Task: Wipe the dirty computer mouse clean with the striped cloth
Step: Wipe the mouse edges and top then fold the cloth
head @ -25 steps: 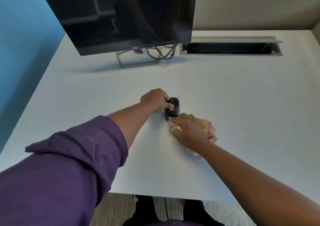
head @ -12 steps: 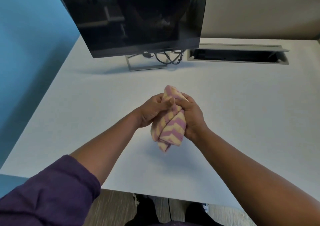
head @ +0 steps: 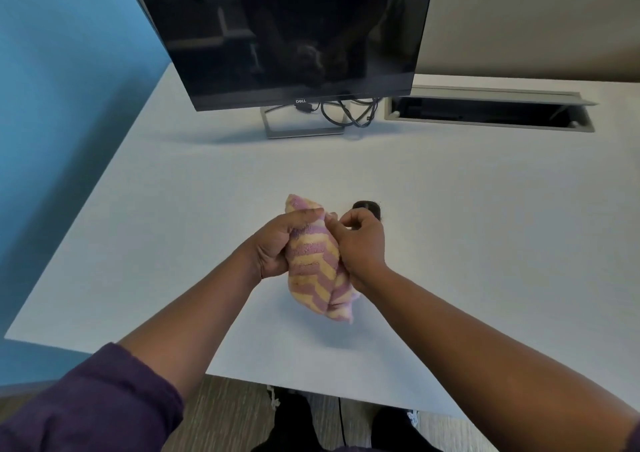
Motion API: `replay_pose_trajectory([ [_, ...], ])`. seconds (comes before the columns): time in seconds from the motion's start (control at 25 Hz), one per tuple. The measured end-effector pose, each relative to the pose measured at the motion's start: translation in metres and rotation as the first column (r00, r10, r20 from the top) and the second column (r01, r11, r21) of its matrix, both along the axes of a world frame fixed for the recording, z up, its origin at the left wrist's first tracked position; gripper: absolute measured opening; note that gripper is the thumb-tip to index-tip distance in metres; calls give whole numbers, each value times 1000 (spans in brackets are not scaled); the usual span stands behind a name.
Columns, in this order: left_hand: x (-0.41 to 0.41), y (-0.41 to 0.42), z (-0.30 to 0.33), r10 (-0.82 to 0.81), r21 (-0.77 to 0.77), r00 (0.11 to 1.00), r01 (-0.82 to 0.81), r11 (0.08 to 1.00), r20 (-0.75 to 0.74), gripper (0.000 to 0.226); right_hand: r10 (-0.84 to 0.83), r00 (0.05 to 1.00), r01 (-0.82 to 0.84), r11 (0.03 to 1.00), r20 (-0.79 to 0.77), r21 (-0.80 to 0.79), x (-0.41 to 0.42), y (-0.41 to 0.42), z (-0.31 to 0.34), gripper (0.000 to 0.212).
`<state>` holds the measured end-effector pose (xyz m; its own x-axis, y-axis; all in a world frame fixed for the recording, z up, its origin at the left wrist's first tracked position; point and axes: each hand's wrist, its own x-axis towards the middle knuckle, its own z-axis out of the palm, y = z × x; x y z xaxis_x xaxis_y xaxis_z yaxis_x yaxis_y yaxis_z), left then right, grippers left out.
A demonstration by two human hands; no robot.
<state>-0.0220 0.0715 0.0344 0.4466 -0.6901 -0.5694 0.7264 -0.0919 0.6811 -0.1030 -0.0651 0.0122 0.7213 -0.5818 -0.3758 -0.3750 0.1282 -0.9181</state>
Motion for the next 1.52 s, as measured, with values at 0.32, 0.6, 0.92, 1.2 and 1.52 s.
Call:
replay_pose_trajectory([
  [0.32, -3, -9, -1, 63, 135, 972, -96, 986, 228, 21, 211, 976, -145, 819, 56, -556, -3, -16, -10, 16],
  [0.6, 38, -33, 7, -335, 576, 785, -34, 816, 521, 42, 306, 916, -382, 476, -258, -792, -23, -96, -58, 47],
  [0.92, 62, -78, -4, -497, 671, 683, 13, 741, 535, 25, 403, 852, -479, 341, -334, -809, -26, -113, -87, 62],
  [1.2, 82, -87, -6, -559, 712, 578, -58, 699, 595, 19, 418, 834, -502, 301, -360, -811, -24, -114, -90, 62],
  [1.52, 86, -85, -18, -550, 720, 573, -107, 685, 608, 53, 411, 838, -495, 296, -359, -817, -24, -114, -93, 59],
])
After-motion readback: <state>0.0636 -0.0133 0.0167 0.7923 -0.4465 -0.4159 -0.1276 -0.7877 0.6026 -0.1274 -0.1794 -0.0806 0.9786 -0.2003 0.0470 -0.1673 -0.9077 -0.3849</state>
